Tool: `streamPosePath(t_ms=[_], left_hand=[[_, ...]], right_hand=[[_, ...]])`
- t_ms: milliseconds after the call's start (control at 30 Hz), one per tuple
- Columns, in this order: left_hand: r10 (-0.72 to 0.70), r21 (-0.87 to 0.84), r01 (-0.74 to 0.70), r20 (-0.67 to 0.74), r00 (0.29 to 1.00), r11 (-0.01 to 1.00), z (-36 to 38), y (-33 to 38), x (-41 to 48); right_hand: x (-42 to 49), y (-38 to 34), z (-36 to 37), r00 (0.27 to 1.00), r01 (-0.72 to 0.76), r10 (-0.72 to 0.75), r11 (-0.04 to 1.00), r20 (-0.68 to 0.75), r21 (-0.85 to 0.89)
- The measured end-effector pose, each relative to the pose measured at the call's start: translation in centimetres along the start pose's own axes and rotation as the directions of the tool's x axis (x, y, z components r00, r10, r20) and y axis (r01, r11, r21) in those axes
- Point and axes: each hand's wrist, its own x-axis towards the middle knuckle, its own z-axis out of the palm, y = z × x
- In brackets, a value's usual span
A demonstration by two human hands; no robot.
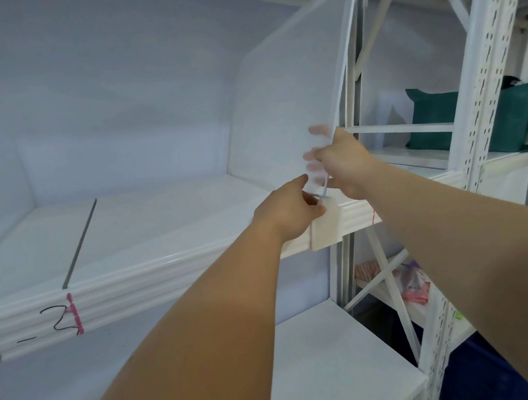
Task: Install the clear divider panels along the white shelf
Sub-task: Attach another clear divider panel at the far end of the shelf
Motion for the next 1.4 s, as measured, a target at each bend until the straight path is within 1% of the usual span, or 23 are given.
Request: streamPosePath(t_ms=[33,67,100,133,167,233,300,367,433,500,667,833,967,1133,1233,1400], left_hand=[[-0.002,-0.002,0.002,-0.001,1.000,1.000,0.0,0.0,0.0],[-0.005,-0.003,0.005,-0.002,1.000,1.000,0.0,0.0,0.0],[-0.004,-0.002,0.004,-0.004,1.000,1.000,0.0,0.0,0.1],[-0.002,0.002,0.002,-0.008,1.000,1.000,0.0,-0.1,0.1],[0.001,0.009,-0.001,-0.011,1.000,1.000,0.0,-0.1,0.1],[0.007,0.027,-0.006,-0.016,1.000,1.000,0.0,-0.1,0.1],[0.014,0.043,-0.013,-0.023,1.000,0.999,0.1,-0.1,0.1],[0.019,0.044,-0.018,-0.027,0.999,0.999,0.1,-0.2,0.1],[0.021,0.046,-0.020,-0.028,0.999,0.999,0.1,-0.2,0.1],[0.023,0.053,-0.021,-0.027,0.999,0.998,0.1,-0.2,0.1],[0.009,0.033,-0.009,-0.013,1.000,0.999,0.1,-0.2,0.0],[0.009,0.016,-0.009,-0.026,1.000,1.000,0.2,-0.3,0.2],[0.009,0.018,-0.008,-0.029,1.000,1.000,0.3,-0.3,0.2],[0.005,0.005,-0.004,-0.047,0.999,1.000,0.3,-0.4,0.4],[0.005,-0.006,-0.006,-0.041,0.999,1.000,0.4,-0.4,0.5],[0.004,-0.017,-0.005,-0.048,0.999,1.000,0.4,-0.5,0.6]], right_hand=[[0.0,-0.1,-0.2,0.999,0.038,-0.036,0.983,0.013,-0.181],[0.0,-0.1,-0.5,0.997,0.074,-0.069,0.932,0.024,-0.354],[-0.1,-0.1,-0.6,0.996,0.094,-0.086,0.870,0.039,-0.484],[0.0,0.0,-0.8,0.994,0.106,-0.093,0.820,0.052,-0.562],[-0.2,-0.1,-1.0,0.996,0.089,-0.063,0.817,0.066,-0.570],[-0.4,-0.2,-1.5,0.993,0.051,0.011,0.864,0.121,-0.500],[-0.8,-0.3,-1.9,0.982,0.044,0.040,0.900,0.183,-0.434],[-1.1,-0.3,-2.1,0.985,0.078,0.001,0.891,0.175,-0.447],[-0.8,-0.2,-2.3,0.992,0.106,-0.059,0.854,0.108,-0.510],[-0.6,0.1,-2.3,0.994,0.107,-0.077,0.822,0.076,-0.560],[-1.2,0.5,-2.1,0.993,0.110,-0.066,0.822,0.099,-0.558],[-1.1,0.3,-1.7,0.988,0.155,-0.112,0.762,0.109,-0.628],[-0.9,0.2,-1.5,0.984,0.167,-0.167,0.712,0.066,-0.682],[-0.9,-0.3,-1.7,0.993,0.109,-0.107,0.755,0.042,-0.647],[-1.2,-0.3,-1.9,0.995,0.090,-0.095,0.797,0.024,-0.597],[-1.6,-0.4,-2.1,0.996,0.080,-0.088,0.818,0.014,-0.569]])
